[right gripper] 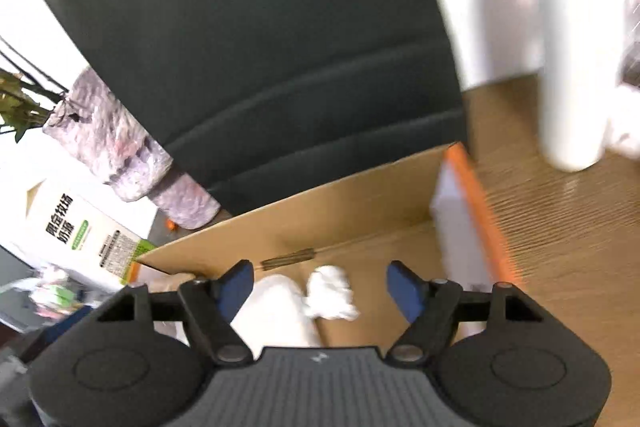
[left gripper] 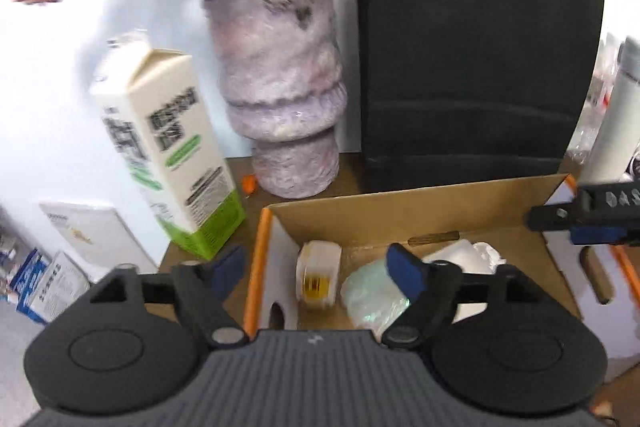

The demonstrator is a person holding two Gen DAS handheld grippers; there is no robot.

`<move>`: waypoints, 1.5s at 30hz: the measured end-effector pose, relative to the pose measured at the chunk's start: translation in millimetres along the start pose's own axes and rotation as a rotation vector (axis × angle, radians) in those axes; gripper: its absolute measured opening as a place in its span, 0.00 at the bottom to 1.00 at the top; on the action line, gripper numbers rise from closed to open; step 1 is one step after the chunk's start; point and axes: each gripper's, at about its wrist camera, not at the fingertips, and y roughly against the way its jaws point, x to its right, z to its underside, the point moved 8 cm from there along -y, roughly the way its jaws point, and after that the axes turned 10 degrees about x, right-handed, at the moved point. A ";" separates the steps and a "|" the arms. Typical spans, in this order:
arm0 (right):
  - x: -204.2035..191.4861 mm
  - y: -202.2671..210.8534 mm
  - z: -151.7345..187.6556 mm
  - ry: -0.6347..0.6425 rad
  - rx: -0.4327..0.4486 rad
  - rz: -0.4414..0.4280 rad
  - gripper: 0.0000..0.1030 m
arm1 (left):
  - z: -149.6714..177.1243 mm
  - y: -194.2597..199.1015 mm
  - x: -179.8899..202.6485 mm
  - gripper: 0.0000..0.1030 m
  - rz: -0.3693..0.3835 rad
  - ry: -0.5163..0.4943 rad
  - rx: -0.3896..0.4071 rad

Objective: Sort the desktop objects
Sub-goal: 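Carry the charger and tissue ball into the cardboard box and release both, then move the right tool to the yellow-white plush toy and grasp it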

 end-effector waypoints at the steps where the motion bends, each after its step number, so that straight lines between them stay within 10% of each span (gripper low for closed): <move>1: -0.6 10.7 -1.4 0.026 0.005 0.012 0.71 | -1.8 8.3 -2.4 0.84 -0.005 0.004 -0.003; 9: 8.0 107.0 14.5 0.235 0.081 0.091 0.80 | 24.0 99.0 -31.2 1.00 -0.065 -0.043 0.025; 18: 3.7 202.2 102.4 0.286 0.126 -0.069 0.86 | 86.8 197.9 -33.7 1.00 -0.013 0.027 0.136; 22: 14.9 218.1 151.1 0.348 0.124 -0.061 0.88 | 139.1 223.0 -25.6 1.00 -0.102 -0.007 0.209; 31: 57.8 251.1 241.4 0.358 0.195 0.031 0.88 | 247.9 258.3 -7.4 1.00 -0.079 0.038 0.220; 45: 58.6 275.1 295.2 0.403 0.231 0.038 0.88 | 271.9 278.4 -3.8 1.00 -0.047 0.103 0.238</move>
